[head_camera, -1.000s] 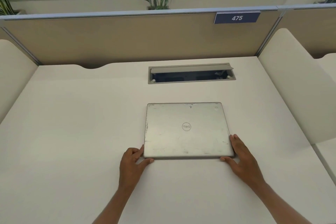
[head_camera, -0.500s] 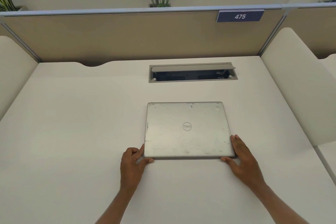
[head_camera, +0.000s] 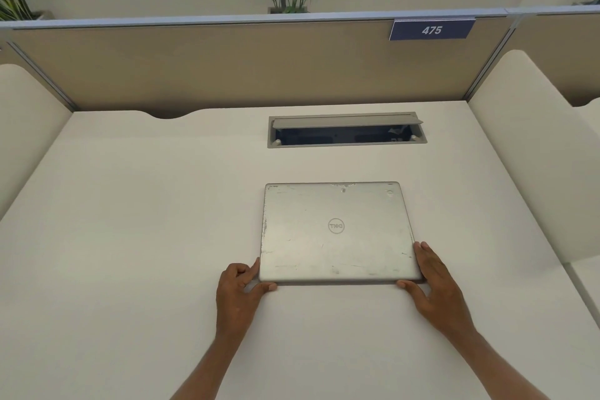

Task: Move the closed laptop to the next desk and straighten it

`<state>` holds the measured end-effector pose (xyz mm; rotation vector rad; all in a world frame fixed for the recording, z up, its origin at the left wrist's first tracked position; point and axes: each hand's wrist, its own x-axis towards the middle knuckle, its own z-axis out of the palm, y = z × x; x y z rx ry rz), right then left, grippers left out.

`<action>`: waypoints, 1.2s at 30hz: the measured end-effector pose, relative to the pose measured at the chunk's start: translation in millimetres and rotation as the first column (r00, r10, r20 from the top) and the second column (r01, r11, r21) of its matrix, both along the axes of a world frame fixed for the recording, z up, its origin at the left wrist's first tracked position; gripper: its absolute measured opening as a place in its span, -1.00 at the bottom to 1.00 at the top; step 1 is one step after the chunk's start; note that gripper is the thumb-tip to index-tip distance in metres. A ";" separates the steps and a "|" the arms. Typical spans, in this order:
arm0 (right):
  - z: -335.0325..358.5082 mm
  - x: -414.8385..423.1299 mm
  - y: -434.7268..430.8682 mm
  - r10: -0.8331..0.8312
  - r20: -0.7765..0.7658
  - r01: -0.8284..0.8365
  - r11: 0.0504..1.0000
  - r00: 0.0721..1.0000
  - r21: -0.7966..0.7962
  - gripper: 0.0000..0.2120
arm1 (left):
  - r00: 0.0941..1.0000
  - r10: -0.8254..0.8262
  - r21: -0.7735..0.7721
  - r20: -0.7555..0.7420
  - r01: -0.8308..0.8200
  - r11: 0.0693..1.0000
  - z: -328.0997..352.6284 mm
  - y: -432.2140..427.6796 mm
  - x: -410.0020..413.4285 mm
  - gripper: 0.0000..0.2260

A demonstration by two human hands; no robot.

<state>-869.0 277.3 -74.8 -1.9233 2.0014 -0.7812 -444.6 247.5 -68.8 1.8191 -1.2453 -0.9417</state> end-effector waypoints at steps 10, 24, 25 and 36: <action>-0.4 -1.5 0.5 0.003 0.002 -0.003 1.000 1.000 0.014 -0.20 | 0.999 -0.011 -0.007 0.038 0.011 1.000 1.5 0.7 -2.6 -0.39; 6.1 1.0 -0.7 0.017 -0.032 -0.015 0.998 0.999 0.057 -0.20 | 1.000 -0.001 0.011 0.017 0.001 1.000 6.6 -0.4 -4.4 -0.44; 6.0 1.5 -0.5 0.017 -0.031 -0.015 0.999 0.999 0.047 -0.21 | 1.000 -0.006 0.011 0.026 0.006 1.000 7.3 -0.7 -4.6 -0.42; 14.6 8.1 -28.7 -0.012 -0.036 0.016 0.994 0.999 0.112 0.06 | 0.986 -0.092 0.086 0.138 0.080 0.993 30.7 -22.9 -9.4 -0.11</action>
